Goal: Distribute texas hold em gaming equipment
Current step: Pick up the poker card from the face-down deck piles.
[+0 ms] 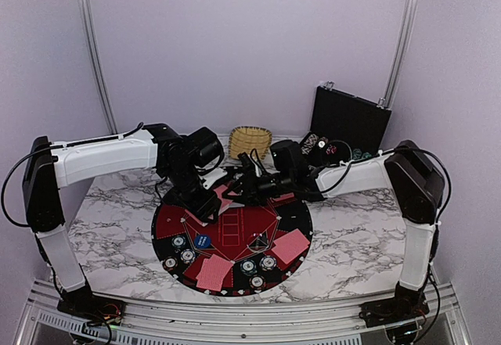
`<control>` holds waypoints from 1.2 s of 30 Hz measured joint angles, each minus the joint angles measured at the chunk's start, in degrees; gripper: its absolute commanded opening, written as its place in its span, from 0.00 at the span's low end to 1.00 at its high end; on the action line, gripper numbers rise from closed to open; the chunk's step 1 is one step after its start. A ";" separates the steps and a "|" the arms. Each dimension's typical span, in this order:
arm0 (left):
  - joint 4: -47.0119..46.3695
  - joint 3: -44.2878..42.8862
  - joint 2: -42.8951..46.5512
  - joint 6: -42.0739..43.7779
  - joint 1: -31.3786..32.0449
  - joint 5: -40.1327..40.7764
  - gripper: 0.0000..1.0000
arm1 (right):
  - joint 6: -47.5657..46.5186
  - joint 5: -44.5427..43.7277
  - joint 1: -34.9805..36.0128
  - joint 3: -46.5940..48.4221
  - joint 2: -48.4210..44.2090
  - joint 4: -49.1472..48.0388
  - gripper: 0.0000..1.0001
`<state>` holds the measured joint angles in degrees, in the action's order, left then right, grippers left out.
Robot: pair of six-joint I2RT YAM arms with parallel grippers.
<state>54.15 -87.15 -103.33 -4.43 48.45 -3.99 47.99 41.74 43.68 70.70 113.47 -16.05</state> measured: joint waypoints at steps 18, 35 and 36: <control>0.04 0.00 0.00 0.44 0.00 0.00 0.45 | -0.07 -0.87 -0.44 -0.02 -1.46 0.31 0.21; 0.04 0.00 0.00 0.63 0.00 0.00 0.45 | -1.29 -1.75 -1.22 -0.02 -1.90 0.70 0.21; 0.04 0.00 0.00 0.63 0.00 0.00 0.45 | -1.29 -1.79 -1.22 -0.02 -1.95 0.72 0.21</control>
<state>54.19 -87.15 -103.33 -3.79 48.45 -3.99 46.70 39.94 42.46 70.67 111.53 -15.33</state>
